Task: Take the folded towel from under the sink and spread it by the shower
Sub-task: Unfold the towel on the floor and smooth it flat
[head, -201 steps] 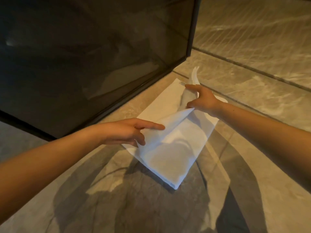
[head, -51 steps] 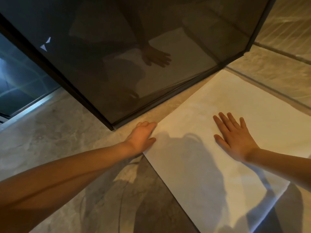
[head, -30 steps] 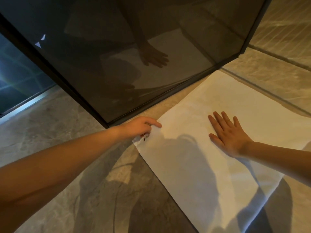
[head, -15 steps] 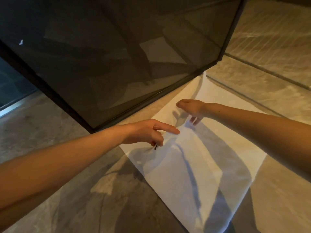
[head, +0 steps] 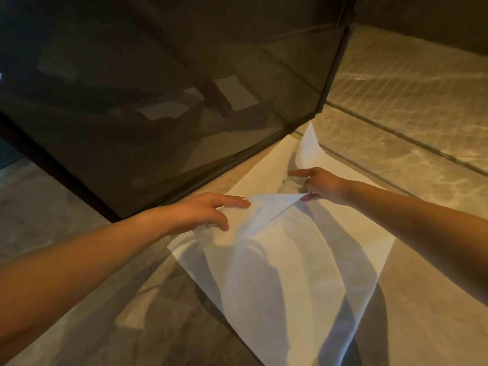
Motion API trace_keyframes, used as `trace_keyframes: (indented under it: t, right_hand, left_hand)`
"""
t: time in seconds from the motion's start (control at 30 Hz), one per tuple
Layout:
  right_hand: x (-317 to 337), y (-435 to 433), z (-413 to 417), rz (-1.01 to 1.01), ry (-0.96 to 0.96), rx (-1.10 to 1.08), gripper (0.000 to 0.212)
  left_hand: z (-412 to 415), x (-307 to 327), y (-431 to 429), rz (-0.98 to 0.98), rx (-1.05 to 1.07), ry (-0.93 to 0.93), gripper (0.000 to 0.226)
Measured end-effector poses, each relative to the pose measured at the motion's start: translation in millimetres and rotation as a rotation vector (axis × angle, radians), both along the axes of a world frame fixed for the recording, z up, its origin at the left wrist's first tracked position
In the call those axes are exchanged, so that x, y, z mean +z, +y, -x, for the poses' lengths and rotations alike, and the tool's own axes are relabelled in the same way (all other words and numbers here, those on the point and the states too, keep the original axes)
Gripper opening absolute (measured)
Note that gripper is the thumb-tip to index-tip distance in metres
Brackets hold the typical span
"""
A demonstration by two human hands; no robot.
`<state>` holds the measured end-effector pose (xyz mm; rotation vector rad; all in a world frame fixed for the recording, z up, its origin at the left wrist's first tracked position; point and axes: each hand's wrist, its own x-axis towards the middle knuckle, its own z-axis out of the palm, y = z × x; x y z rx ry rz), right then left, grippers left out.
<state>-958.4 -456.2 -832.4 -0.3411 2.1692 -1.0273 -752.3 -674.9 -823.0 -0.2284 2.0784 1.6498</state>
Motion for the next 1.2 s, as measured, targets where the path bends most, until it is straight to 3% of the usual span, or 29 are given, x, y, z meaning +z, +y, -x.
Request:
trace_keyframes:
  t: [0.23,0.43,0.73,0.93,1.07,1.2]
  right_hand:
    - [12,46,-6,0.191,-0.190,-0.194,0.065]
    - [46,119,-30,0.413,-0.237,-0.256,0.075]
    - [70,238,-92,0.215,-0.049,-0.448,0.077]
    - [81,290,-100,0.076,-0.002,-0.487,0.075]
    - [87,322,-109,0.058,-0.011,-0.408,0.077]
    - [100,359,-119,0.036,-0.046,-0.293,0.076]
  left_hand:
    - [32,-8,10,-0.126,-0.111,-0.083,0.057]
    - [71,-24,62,-0.460,-0.190,-0.189,0.062]
    - [100,-11,176,-0.411,-0.488,-0.257,0.064]
    - [92,11,221,-0.432,-0.447,-0.240,0.058]
    - [78,24,253,-0.493,-0.513,-0.283,0.061]
    - [60,35,291,-0.397,-0.622,-0.272,0.062]
